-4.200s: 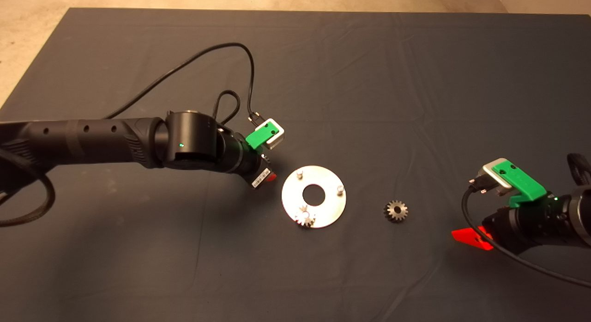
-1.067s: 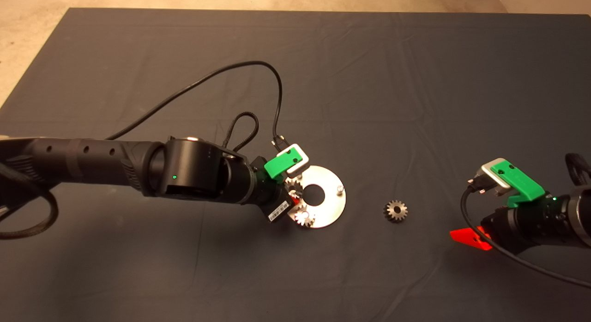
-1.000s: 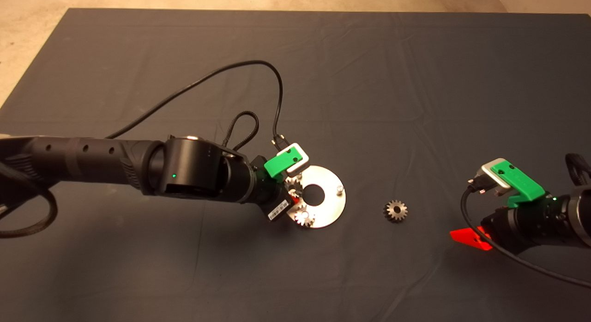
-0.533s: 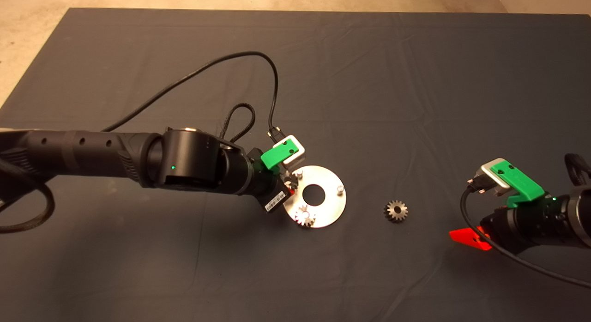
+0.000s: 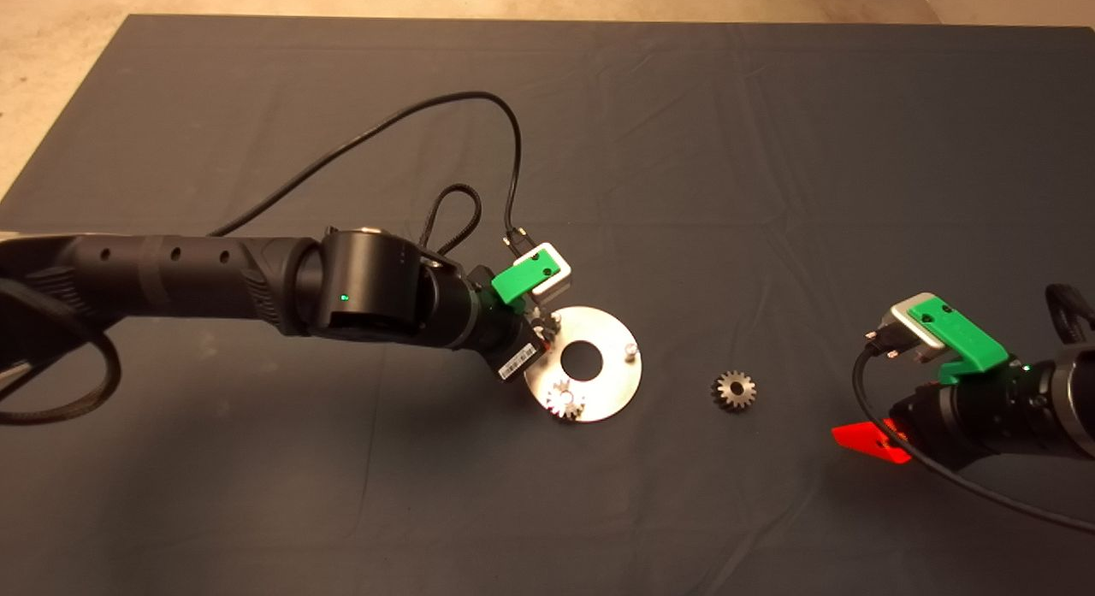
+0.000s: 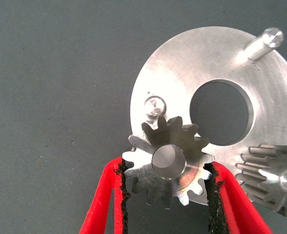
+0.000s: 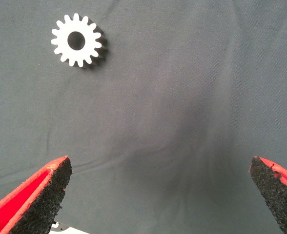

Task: Install three planetary gears onto the carrier pins

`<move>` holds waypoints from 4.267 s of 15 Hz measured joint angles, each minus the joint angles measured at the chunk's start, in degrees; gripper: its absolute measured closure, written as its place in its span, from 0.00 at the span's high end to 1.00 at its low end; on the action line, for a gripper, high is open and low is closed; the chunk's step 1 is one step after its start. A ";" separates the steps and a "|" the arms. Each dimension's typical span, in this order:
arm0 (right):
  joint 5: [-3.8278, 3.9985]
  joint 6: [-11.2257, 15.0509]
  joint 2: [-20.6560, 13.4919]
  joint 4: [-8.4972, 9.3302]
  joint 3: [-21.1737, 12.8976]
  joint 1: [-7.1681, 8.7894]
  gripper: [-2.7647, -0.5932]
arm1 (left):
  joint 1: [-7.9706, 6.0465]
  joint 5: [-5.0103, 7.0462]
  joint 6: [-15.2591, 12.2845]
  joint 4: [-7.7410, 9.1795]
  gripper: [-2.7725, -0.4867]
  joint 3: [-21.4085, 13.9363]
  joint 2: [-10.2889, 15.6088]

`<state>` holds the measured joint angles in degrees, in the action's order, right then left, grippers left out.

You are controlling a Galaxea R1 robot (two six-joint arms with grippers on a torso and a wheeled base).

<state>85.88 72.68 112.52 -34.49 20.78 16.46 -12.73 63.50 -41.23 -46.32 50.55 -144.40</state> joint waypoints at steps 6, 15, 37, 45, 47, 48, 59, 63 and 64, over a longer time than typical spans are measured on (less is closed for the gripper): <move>0.02 0.00 -0.01 0.01 0.00 0.00 0.98 | -0.20 -0.17 0.78 0.00 0.11 2.11 -2.02; -0.02 -0.02 0.00 -0.01 0.00 0.00 0.98 | -2.36 0.09 1.71 0.02 0.11 2.63 -1.91; -0.78 -0.02 0.01 0.01 0.00 0.02 0.98 | -1.74 -1.65 -0.08 0.05 0.11 2.45 -1.98; -0.85 -0.02 0.02 -0.01 0.00 0.02 0.98 | -1.74 -3.91 -0.06 0.02 0.11 2.47 -1.99; -0.85 -0.02 0.02 -0.01 0.00 0.02 0.98 | -1.74 -4.35 -0.06 0.02 0.11 2.67 -1.99; -0.85 -0.02 0.02 -0.01 0.00 0.02 0.98 | -1.74 -5.00 -0.04 -0.01 0.11 3.01 -1.99; -0.96 -0.05 -0.01 0.01 0.00 0.02 0.98 | -1.07 -5.49 0.00 -0.09 0.11 5.12 -3.07; -0.99 -0.09 -0.01 -0.01 0.00 0.02 0.98 | -0.80 -5.60 0.00 -0.12 0.11 5.12 -3.10; -1.01 -0.20 -0.03 0.00 0.00 0.02 0.98 | -0.38 -5.67 0.00 -0.15 0.11 5.12 -3.12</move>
<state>84.87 72.49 112.49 -34.49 20.78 16.48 -13.11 57.83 -41.23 -46.47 55.67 -147.52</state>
